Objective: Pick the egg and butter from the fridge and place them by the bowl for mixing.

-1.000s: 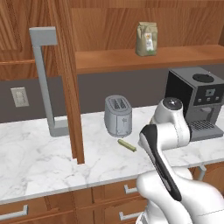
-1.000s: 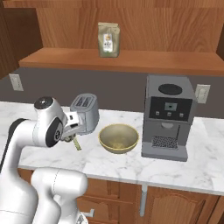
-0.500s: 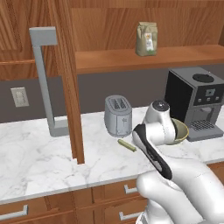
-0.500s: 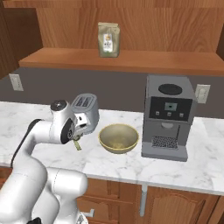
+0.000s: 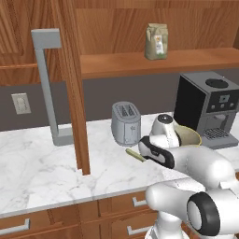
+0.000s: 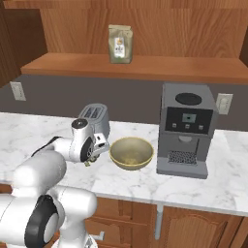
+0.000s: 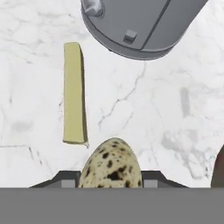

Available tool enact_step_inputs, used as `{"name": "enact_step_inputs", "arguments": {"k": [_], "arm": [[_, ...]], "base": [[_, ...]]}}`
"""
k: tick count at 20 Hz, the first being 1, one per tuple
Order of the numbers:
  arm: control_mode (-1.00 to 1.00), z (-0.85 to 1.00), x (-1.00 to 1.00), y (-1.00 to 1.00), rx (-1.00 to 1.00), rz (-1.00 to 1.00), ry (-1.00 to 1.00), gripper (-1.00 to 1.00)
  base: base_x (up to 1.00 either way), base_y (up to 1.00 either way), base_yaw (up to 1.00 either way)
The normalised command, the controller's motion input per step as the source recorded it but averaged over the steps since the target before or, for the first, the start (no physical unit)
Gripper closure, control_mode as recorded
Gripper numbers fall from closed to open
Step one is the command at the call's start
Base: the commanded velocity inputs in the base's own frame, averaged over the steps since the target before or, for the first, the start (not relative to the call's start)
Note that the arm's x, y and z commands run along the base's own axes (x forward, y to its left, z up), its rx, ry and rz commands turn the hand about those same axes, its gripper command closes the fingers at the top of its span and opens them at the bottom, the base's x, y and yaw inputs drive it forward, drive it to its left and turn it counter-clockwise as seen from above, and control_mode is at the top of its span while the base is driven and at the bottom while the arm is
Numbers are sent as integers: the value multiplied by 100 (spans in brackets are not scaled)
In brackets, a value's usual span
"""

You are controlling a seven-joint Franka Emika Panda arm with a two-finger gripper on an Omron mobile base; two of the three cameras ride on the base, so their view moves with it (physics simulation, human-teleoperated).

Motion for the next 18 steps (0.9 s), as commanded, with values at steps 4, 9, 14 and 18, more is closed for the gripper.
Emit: {"name": "enact_step_inputs", "arguments": {"k": [4, 9, 14, 18], "arm": [[-100, -43, 22, -8, 0, 4, 4, 100], [-100, -16, 8, 0, 0, 1, 2, -100], [-100, 0, 0, 0, 0, 0, 0, -100], [-100, 50, -18, 0, 0, -1, -12, -100]], "base": [[0, 0, 0], [0, 0, 0], [0, 0, 0], [0, 0, 0]]}}
